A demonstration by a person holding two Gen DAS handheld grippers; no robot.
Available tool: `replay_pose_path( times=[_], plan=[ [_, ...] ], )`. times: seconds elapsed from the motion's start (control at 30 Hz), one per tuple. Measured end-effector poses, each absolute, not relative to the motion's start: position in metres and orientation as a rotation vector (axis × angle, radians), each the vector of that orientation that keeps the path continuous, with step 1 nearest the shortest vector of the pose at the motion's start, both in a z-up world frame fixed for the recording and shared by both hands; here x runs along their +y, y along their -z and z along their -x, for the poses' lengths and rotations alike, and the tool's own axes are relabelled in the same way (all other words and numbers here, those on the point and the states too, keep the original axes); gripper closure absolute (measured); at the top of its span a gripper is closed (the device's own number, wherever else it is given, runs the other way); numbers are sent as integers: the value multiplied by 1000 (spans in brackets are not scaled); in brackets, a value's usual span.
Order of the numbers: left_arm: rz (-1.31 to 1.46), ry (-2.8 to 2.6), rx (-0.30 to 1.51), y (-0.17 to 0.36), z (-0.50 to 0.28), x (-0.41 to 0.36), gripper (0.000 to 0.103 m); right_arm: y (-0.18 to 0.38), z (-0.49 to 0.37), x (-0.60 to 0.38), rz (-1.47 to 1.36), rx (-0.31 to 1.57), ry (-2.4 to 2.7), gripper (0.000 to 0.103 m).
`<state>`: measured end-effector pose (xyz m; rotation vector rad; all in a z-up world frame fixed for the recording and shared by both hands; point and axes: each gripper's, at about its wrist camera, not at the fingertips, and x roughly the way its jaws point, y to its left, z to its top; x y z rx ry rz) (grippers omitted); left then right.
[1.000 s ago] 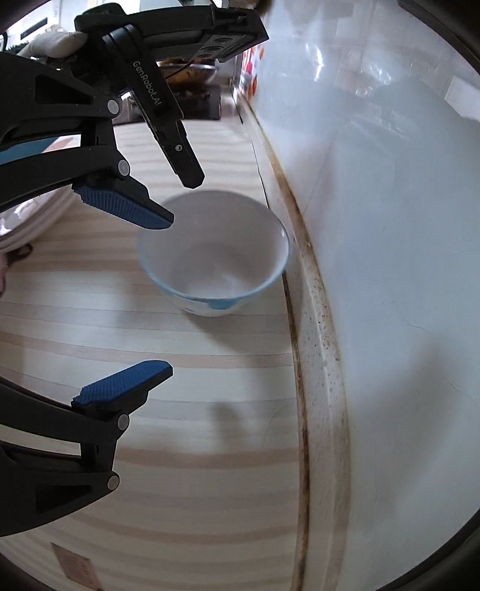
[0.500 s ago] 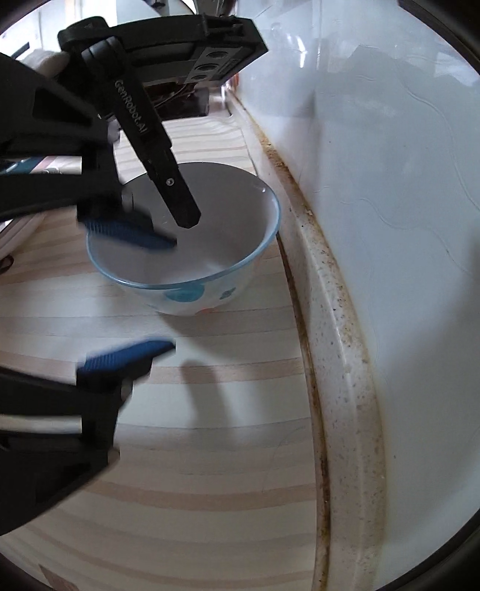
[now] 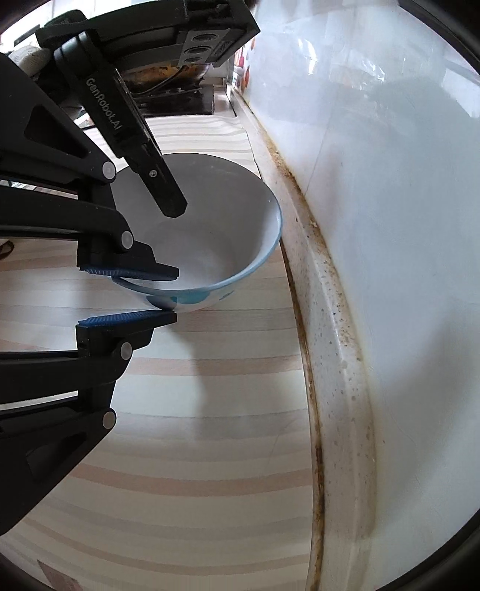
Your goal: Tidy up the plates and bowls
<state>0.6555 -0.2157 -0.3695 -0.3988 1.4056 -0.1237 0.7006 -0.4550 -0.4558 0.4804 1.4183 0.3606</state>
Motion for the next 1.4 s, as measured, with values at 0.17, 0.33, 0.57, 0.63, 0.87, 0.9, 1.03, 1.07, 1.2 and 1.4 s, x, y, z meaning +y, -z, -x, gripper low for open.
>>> replay_pose_path(
  times=[0.17, 0.33, 0.57, 0.63, 0.87, 0.9, 1.03, 1.07, 1.2, 1.4],
  plan=[
    [380, 145, 1376, 350, -632, -227, 81, 439, -677, -457, -475, 1394, -371, 85],
    [331, 172, 1352, 325, -602, -244, 81, 413, -644, -461, -462, 1363, -374, 85],
    [281, 236, 1330, 297, -551, -261, 81, 378, -586, -490, -463, 1322, -356, 85],
    [275, 253, 1337, 294, -539, -266, 81, 368, -567, -499, -462, 1308, -347, 85],
    [271, 307, 1367, 289, -489, -269, 81, 352, -500, -515, -475, 1302, -322, 85],
    [271, 313, 1373, 290, -483, -270, 81, 352, -490, -517, -480, 1304, -316, 85],
    [247, 330, 1393, 292, -462, -274, 81, 357, -456, -521, -491, 1321, -302, 85],
    [239, 333, 1397, 292, -456, -275, 81, 359, -450, -522, -489, 1325, -302, 85],
    [207, 344, 1425, 300, -443, -281, 81, 370, -427, -522, -485, 1351, -292, 85],
    [150, 344, 1450, 315, -434, -291, 81, 388, -406, -526, -497, 1383, -271, 85]
  ],
)
